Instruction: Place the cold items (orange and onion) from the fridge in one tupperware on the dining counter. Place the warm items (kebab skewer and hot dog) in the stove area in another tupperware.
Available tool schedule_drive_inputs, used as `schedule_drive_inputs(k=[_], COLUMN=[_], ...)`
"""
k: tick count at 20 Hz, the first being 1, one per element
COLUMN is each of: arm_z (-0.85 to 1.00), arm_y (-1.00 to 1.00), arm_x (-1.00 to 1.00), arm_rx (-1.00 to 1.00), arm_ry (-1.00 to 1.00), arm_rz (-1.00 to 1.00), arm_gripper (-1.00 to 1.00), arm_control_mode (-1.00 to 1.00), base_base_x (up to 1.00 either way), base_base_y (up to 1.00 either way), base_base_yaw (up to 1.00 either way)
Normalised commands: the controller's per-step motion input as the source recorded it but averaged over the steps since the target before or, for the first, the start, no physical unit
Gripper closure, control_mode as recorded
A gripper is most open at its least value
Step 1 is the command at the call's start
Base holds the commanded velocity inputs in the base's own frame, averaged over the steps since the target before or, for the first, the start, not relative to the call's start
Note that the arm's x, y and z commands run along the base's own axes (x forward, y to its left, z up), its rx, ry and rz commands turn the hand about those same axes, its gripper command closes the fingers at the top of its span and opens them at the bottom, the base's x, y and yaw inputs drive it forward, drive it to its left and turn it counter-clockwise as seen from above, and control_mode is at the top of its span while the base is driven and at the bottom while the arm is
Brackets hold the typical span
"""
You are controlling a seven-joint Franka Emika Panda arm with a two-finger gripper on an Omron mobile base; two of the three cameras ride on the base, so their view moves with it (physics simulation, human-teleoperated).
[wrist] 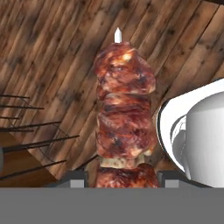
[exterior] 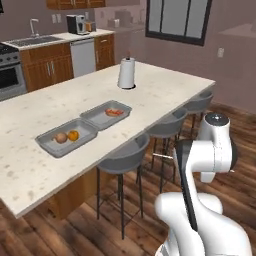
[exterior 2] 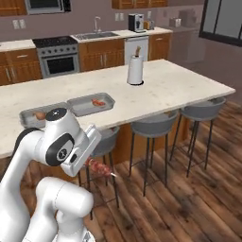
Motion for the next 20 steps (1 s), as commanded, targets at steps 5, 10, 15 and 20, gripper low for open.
schedule_drive_inputs(k=[5,10,15,20], arm_z=[0.00,0.00,0.00,0.00], arm_y=[0.00,0.00,0.00,0.00], arm_x=[0.00,0.00,0.00,0.00], arm_rx=[0.00,0.00,0.00,0.00], arm_ry=[0.00,0.00,0.00,0.00], arm_rz=[0.00,0.00,0.00,0.00], arm_gripper=[1.00,1.00,1.00,1.00], arm_control_mode=[1.00,1.00,1.00,1.00], base_base_x=[0.12,0.25,0.32,0.35], base_base_y=[-0.71,-0.68,-0.67,-0.69], base_base_yaw=[0.55,0.56,0.56,0.55])
